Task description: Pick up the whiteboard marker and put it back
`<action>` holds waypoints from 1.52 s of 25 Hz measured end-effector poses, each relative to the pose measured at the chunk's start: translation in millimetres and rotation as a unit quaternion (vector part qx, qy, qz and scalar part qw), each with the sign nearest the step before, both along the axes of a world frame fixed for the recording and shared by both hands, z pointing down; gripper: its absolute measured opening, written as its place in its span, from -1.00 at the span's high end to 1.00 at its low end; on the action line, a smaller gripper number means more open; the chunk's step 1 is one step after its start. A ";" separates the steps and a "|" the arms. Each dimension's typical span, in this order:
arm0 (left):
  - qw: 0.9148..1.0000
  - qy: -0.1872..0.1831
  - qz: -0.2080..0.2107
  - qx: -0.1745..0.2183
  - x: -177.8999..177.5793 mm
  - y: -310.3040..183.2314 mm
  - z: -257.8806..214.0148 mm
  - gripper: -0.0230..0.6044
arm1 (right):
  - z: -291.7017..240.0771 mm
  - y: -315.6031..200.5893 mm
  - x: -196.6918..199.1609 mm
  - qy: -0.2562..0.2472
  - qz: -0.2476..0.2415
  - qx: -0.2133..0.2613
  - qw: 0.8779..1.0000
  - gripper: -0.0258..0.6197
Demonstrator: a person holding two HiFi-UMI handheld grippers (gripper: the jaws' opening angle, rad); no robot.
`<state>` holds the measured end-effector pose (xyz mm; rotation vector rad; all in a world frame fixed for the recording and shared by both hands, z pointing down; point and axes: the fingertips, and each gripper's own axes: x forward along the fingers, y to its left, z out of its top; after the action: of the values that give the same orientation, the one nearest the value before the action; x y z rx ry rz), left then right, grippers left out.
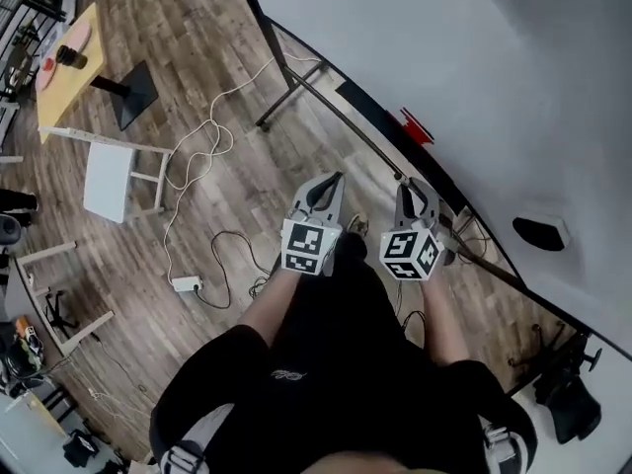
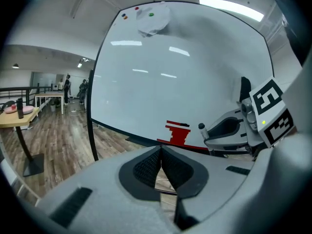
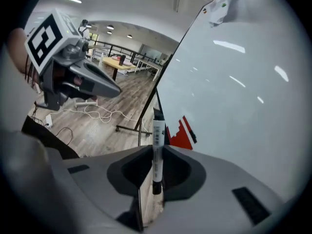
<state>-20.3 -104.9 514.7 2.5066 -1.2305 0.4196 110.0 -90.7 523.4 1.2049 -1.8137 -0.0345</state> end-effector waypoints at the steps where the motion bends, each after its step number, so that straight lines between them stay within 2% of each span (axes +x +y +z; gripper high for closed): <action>1: 1.000 -0.004 -0.001 -0.006 1.9 1.2 8.0 0.90 | 9.8 0.8 7.0 0.014 0.001 -0.012 1.000 0.74; 5: 1.000 -0.016 0.008 -0.025 11.2 2.7 30.7 0.90 | 38.8 3.6 34.2 0.052 0.020 -0.048 0.997 0.74; 9: 0.999 -0.039 0.028 -0.023 10.2 -0.4 38.0 0.90 | 60.2 -1.0 51.6 0.079 0.040 -0.064 0.994 0.74; 13: 0.999 -0.037 0.016 -0.036 9.1 2.2 48.8 0.90 | 81.4 -7.4 72.7 0.111 0.045 -0.082 0.989 0.74; 18: 0.997 -0.033 -0.001 -0.065 5.9 9.3 65.3 0.90 | 101.7 -18.0 81.9 0.124 0.050 -0.102 0.986 0.74; 25: 0.996 -0.042 0.000 -0.077 7.3 14.5 72.7 0.90 | 114.3 -22.4 84.8 0.163 0.025 -0.101 0.981 0.74; 38: 0.996 -0.049 0.006 -0.076 17.2 10.5 72.9 0.90 | 120.2 -22.6 84.5 0.161 0.013 -0.103 0.981 0.74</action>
<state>-3.1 -94.5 587.5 2.3900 -1.1720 0.6220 194.5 -113.3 643.5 1.0116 -1.4796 -0.0253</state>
